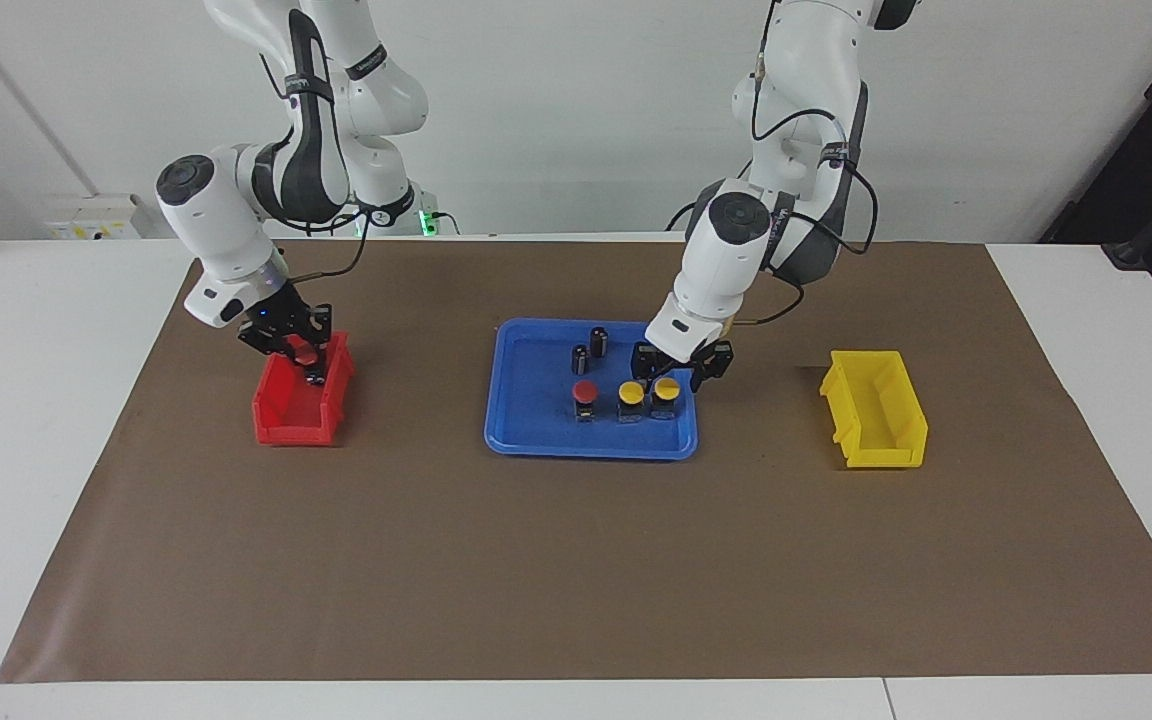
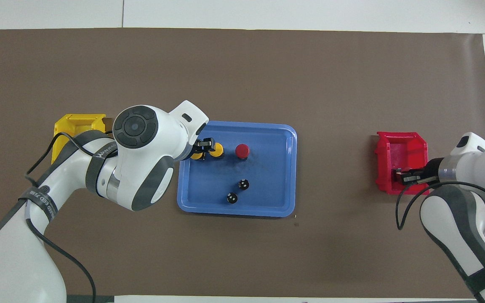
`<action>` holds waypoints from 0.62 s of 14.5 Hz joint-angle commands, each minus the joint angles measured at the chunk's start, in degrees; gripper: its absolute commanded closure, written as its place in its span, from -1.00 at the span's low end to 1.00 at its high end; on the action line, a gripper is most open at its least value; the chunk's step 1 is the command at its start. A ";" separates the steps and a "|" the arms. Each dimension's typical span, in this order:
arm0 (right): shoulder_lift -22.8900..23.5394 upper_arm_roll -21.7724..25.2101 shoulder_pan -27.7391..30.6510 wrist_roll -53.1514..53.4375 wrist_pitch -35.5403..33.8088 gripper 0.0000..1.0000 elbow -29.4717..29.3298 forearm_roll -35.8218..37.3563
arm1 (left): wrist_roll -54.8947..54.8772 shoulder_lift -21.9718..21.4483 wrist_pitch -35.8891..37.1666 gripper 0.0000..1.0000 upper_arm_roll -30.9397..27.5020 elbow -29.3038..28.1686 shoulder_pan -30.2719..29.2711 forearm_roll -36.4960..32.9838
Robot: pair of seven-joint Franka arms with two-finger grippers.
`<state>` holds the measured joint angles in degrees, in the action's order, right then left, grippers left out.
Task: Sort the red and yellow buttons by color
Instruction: 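Grasp the nearer yellow button with the left gripper while the right gripper releases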
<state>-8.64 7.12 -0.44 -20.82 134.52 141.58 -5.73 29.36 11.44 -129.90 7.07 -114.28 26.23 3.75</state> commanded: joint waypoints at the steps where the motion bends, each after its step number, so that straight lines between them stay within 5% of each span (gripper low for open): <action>1: -1.20 -0.35 0.97 -2.64 1.44 0.06 1.68 -1.48 | 0.43 -0.02 -0.09 -0.45 -1.00 -0.59 0.93 0.82; 5: -0.85 -0.35 0.97 -4.48 0.48 -0.12 0.45 -1.48 | 0.43 -0.46 -0.71 -0.37 -1.00 -2.00 1.02 0.82; 6: -0.76 -0.35 1.06 -5.27 -0.13 -0.15 -0.16 -1.48 | 0.52 -0.46 -0.79 -0.20 -1.00 -2.00 1.02 0.90; 8: 0.20 -0.35 1.06 -5.28 -4.33 -0.15 -3.66 -1.30 | 0.61 -0.37 -0.71 0.75 -1.00 -1.74 1.02 0.90; 9: 0.90 -0.35 1.06 -5.28 -6.97 -0.16 -5.86 -1.13 | 1.13 -0.28 -0.62 0.90 -1.00 -1.30 0.93 0.82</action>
<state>-8.64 7.15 -0.38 -24.00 132.12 139.76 -5.73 29.58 11.48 -129.93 7.03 -115.29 26.23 3.75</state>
